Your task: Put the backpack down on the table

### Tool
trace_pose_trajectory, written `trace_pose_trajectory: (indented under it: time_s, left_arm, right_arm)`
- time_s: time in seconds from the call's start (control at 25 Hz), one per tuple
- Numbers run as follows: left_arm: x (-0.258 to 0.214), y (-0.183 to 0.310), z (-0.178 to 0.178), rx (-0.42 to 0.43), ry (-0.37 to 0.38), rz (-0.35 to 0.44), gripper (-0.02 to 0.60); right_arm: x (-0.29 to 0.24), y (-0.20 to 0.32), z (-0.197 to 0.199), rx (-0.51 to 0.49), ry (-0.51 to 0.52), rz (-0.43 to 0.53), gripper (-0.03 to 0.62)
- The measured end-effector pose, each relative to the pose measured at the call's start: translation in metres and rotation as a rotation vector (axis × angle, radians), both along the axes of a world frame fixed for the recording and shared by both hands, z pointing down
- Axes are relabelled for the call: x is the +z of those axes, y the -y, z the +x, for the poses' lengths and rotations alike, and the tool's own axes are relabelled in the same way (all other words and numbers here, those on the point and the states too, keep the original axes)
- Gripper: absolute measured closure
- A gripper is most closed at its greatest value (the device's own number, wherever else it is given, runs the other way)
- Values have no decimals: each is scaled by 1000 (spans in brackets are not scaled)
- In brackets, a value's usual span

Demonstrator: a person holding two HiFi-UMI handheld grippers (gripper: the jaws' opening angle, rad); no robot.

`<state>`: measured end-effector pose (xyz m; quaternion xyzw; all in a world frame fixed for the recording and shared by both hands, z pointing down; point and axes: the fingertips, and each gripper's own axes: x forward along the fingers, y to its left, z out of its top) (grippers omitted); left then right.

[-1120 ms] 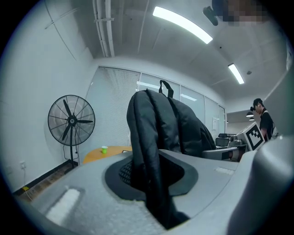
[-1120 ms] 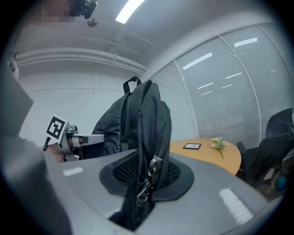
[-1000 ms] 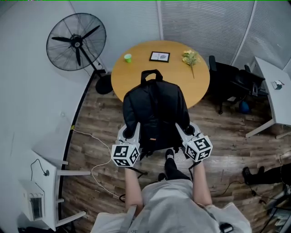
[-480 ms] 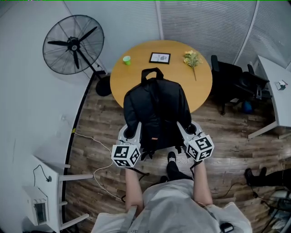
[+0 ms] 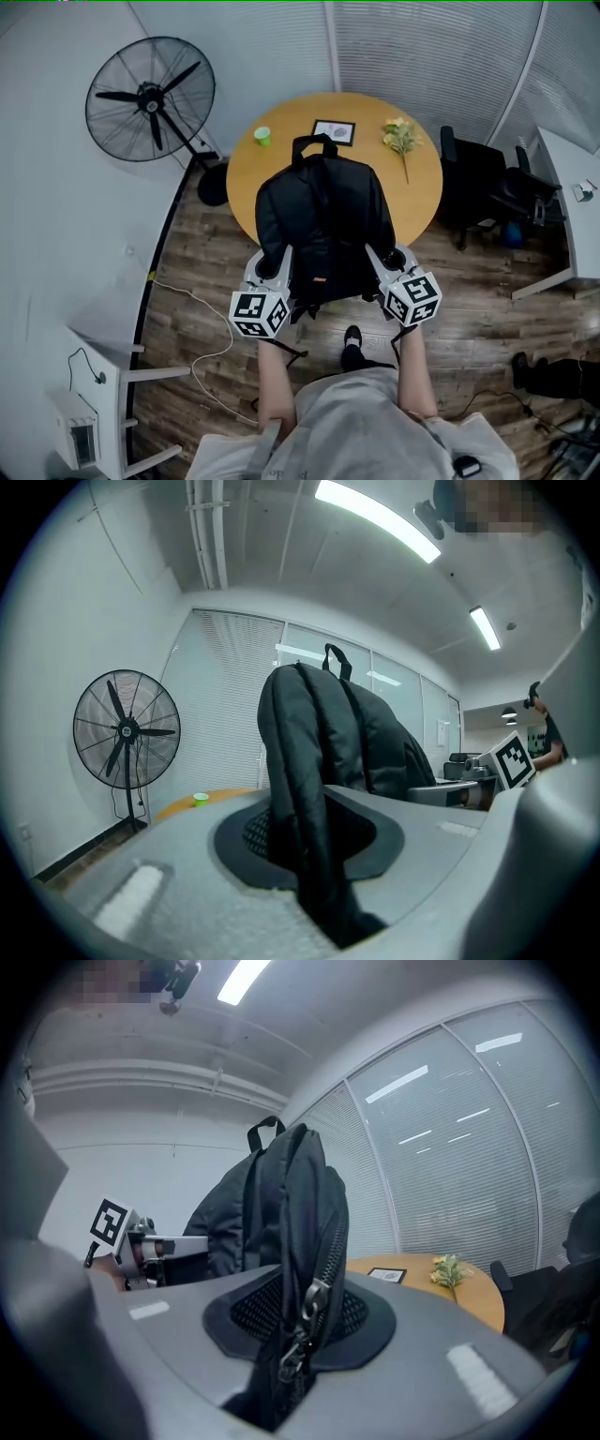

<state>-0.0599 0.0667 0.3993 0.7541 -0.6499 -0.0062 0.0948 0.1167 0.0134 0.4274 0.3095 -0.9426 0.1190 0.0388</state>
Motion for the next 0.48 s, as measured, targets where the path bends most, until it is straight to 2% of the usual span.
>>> trace_pose_trajectory:
  time_s: [0.16, 0.48]
  left_arm:
    - [0, 18, -6, -5, 22, -23, 511]
    - [-12, 48, 4, -16, 39, -3, 511]
  right_arm:
    - [4, 19, -9, -19, 1, -22, 520]
    - [-5, 56, -3, -19, 23, 6, 520]
